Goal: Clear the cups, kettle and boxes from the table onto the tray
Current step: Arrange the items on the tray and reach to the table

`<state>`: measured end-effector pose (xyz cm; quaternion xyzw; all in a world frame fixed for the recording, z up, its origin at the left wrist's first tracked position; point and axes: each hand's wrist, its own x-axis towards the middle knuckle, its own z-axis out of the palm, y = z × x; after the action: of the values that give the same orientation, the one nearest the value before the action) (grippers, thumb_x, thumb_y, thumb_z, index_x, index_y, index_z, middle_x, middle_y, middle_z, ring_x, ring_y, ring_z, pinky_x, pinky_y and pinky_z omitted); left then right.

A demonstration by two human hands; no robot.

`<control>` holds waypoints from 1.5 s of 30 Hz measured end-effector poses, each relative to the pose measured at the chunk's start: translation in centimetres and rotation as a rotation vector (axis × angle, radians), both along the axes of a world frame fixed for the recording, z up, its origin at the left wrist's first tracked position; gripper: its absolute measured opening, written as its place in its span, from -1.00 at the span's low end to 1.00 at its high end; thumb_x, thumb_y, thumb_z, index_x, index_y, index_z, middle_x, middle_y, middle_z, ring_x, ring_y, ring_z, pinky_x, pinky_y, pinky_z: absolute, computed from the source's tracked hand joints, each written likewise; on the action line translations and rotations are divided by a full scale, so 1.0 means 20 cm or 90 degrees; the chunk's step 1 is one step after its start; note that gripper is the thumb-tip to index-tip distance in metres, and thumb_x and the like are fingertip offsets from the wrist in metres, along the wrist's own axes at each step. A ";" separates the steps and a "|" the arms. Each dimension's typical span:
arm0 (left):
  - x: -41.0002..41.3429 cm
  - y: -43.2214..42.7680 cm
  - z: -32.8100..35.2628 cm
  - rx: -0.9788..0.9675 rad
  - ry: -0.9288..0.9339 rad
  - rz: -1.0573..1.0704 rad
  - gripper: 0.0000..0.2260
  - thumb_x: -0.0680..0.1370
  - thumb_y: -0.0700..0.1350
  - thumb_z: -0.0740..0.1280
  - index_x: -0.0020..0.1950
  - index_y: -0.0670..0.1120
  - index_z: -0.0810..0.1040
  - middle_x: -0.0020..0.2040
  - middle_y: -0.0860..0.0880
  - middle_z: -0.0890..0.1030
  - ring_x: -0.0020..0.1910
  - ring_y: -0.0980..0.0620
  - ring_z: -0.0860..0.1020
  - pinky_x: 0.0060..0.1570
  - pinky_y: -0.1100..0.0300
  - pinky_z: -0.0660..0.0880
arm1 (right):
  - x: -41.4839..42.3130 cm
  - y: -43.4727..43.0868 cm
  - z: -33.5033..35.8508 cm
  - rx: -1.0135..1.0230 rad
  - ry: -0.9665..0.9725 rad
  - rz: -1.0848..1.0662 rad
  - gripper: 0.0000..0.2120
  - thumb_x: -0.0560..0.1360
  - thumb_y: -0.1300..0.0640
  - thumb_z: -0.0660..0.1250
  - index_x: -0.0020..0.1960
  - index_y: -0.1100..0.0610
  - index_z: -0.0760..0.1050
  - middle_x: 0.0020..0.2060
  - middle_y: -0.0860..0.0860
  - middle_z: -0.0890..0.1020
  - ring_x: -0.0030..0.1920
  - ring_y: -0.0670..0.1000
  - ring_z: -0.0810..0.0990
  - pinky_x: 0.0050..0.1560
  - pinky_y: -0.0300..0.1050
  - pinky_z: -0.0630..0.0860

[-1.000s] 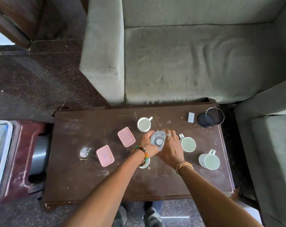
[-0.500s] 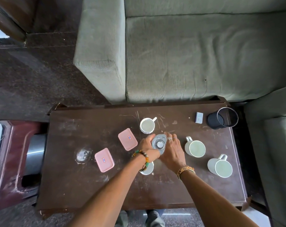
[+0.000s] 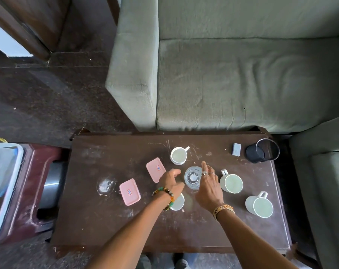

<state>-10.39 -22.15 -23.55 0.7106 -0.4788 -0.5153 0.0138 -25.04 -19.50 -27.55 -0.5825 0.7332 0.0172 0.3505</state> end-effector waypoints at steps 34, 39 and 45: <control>2.12 1.50 1.57 -0.470 -0.289 0.445 -0.75 0.52 -0.07 0.34 0.17 -0.10 0.58 0.11 -0.06 0.64 0.12 -0.03 0.58 0.12 0.14 0.46 | 2.07 0.88 1.74 -0.319 -0.221 0.503 -0.05 0.38 -0.26 0.41 0.59 0.09 0.08 0.44 0.04 0.32 0.45 0.08 0.31 0.48 -0.01 0.30; 2.40 1.71 1.61 -0.453 -0.302 0.517 -0.71 0.53 -0.05 0.33 0.23 -0.08 0.54 0.19 -0.05 0.61 0.17 -0.03 0.56 0.20 0.12 0.46 | 2.39 1.02 1.83 -0.323 -0.236 0.573 -0.05 0.42 -0.26 0.40 0.60 0.14 0.05 0.52 0.09 0.24 0.55 0.08 0.16 0.55 -0.02 0.13; 2.65 1.76 1.62 -0.476 -0.281 0.598 -0.68 0.53 -0.04 0.35 0.24 -0.12 0.54 0.17 -0.08 0.62 0.16 -0.04 0.58 0.20 0.11 0.48 | 2.71 0.99 1.85 -0.307 -0.221 0.569 -0.08 0.44 -0.27 0.36 0.59 0.14 0.06 0.54 0.07 0.21 0.54 0.09 0.17 0.54 -0.02 0.09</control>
<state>42.58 13.15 8.77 0.8811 -0.2555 -0.0940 0.3866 29.15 0.28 9.51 -0.8960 0.3286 -0.1006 0.2814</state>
